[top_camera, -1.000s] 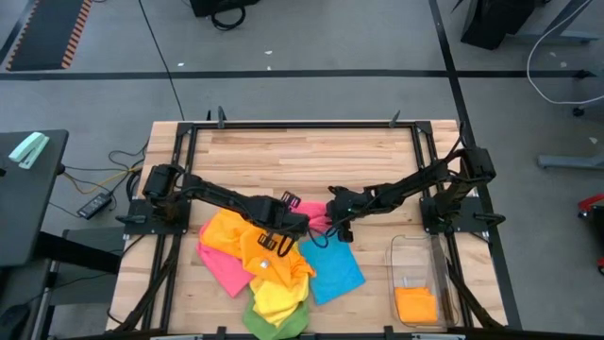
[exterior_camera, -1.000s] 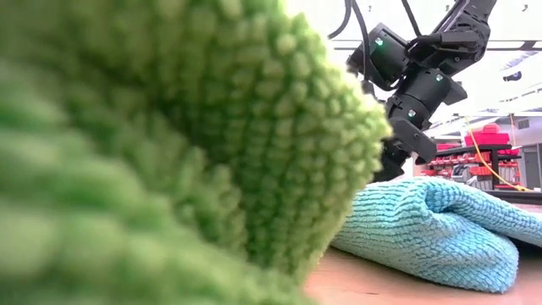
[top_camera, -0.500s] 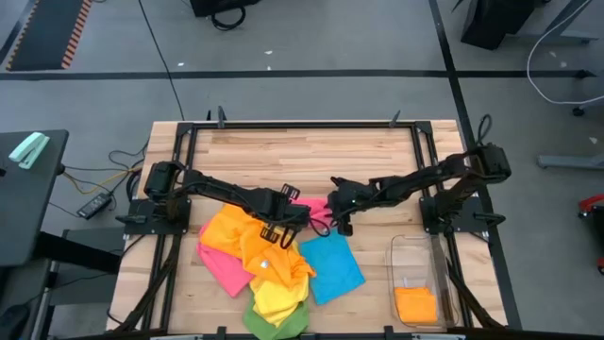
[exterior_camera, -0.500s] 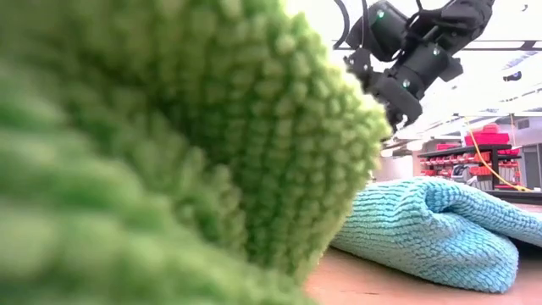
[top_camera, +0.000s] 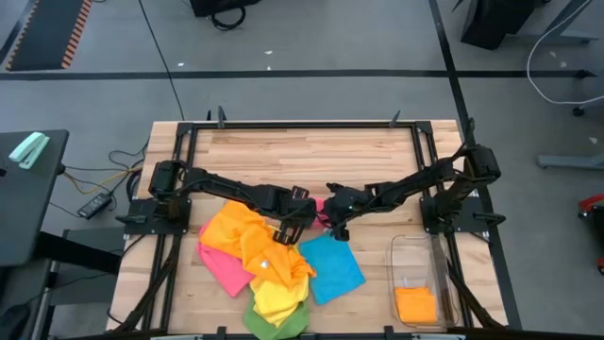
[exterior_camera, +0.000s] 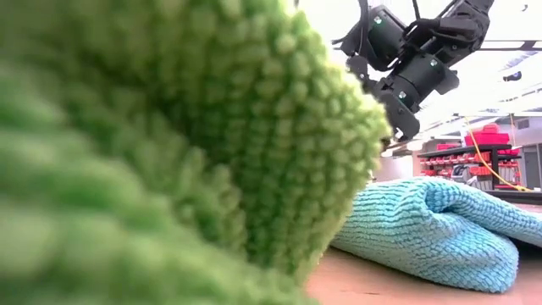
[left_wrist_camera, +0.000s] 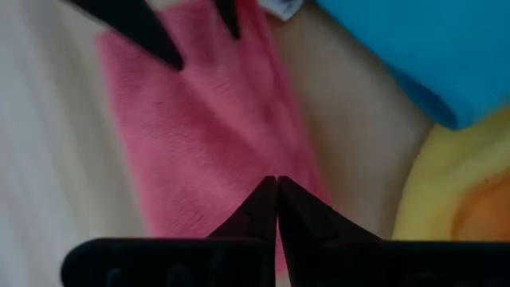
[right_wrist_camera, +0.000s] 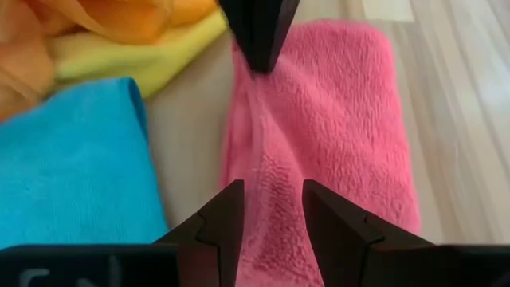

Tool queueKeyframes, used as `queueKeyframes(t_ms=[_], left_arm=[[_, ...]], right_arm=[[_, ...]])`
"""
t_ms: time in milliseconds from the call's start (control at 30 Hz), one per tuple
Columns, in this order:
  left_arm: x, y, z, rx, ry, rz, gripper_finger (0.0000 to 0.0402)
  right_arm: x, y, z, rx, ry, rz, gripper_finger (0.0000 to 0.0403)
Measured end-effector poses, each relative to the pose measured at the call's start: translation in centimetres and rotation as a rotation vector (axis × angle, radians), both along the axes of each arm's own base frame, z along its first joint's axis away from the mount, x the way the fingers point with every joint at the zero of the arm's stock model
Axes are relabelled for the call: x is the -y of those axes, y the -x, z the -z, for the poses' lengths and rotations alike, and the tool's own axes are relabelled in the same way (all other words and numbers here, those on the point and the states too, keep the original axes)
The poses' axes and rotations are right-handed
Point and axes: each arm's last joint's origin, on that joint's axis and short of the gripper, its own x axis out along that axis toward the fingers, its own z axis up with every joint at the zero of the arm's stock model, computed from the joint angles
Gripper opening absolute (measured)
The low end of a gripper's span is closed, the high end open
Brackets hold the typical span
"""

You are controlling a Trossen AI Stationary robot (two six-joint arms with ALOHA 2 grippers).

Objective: Fold microfiber towels
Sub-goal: Fold the pink towel

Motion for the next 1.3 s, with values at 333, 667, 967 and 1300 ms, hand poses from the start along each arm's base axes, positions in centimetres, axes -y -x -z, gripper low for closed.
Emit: queueKeyframes(t_ms=[333, 667, 967, 1300], left_arm=[[0.0, -0.3, 0.6, 0.007, -0.005, -0.029, 0.0015], [0.1, -0.4, 0.6, 0.018, -0.004, -0.032, 0.0021], [0.1, -0.2, 0.7, -0.002, -0.006, -0.033, 0.0011], [0.1, -0.2, 0.7, -0.007, -0.002, -0.045, 0.0024]], right_arm=[[-1.4, -0.5, -0.7, 0.092, 0.080, -0.085, 0.0137], [-1.3, -1.1, 1.5, 0.051, 0.147, -0.072, 0.0137], [-1.0, -1.1, 2.4, 0.014, 0.223, -0.030, 0.0114], [-1.0, -1.1, 2.2, 0.017, 0.206, -0.020, 0.0067]])
